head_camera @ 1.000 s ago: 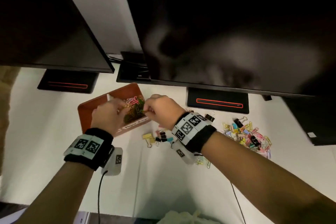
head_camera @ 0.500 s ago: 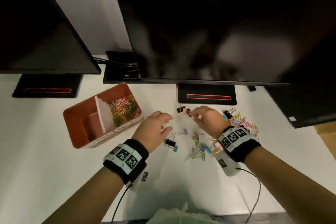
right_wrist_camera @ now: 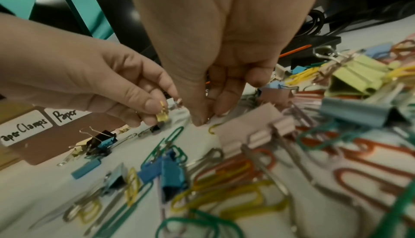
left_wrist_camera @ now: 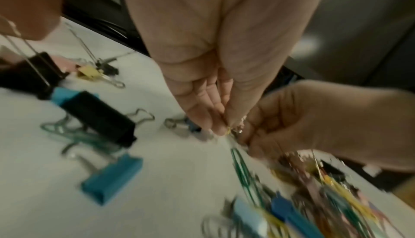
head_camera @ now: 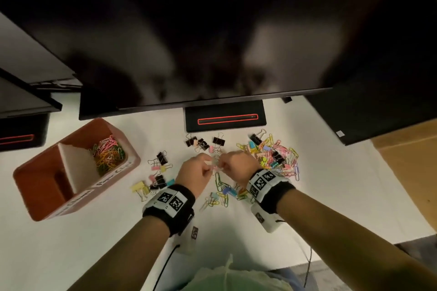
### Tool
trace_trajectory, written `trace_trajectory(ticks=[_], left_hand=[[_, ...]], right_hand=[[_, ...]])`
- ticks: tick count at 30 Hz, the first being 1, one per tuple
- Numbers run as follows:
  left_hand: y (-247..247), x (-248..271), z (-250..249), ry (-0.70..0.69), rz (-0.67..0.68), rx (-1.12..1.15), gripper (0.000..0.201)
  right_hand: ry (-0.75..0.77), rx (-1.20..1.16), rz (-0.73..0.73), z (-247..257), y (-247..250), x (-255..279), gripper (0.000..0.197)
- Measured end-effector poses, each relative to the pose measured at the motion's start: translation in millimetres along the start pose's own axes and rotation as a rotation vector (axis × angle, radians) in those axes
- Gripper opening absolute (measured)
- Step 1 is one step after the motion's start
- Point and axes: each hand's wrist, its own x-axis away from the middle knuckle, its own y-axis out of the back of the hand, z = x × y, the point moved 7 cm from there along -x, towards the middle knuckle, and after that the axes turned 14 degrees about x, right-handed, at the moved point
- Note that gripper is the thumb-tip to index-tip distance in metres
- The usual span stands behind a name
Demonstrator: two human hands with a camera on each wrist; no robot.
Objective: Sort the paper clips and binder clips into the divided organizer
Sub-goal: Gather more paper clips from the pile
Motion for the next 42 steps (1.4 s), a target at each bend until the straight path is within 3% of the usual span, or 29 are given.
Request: trace_trajectory(ticks=[3,9,14,18,25,33,42], left_hand=[[24.1,1.5,3.4,0.003,-0.088,0.039,0.026],[54.0,17.0,3.8,-0.055,-0.256,-0.071,0.029],[-0.1,30.0,4.1,0.015,-0.080,-0.051,0.023],[-26.7,16.2,6.9,0.077,-0.138,-0.079,0.020],[-26.6,-3.6,5.8,0.070,-0.111,-0.133,0.010],[22.9,32.0,9.3,-0.087,-0.191,0.076,0.007],[3.8,64.7,33.9,-0.006,-0.068,0.061,0.021]], right_hand=[[0.026,0.003,0.041,-7.8,-1.0,0.9,0.025],[0.111,-0.076,-0.022,-17.5,3.3,9.8,0.023],[0.228,-0.058,-0.003,-11.2,-0.1,13.4,0.019],[0.241,0.091,0.009,-0.3,-10.0,14.6,0.020],[0.143,0.149,-0.009,1.2,-18.2,12.7,0.020],[0.091,0.124,0.007,-14.3,-5.4,4.4,0.020],[0.145,0.107,0.006,-9.5,-5.5,6.6,0.021]])
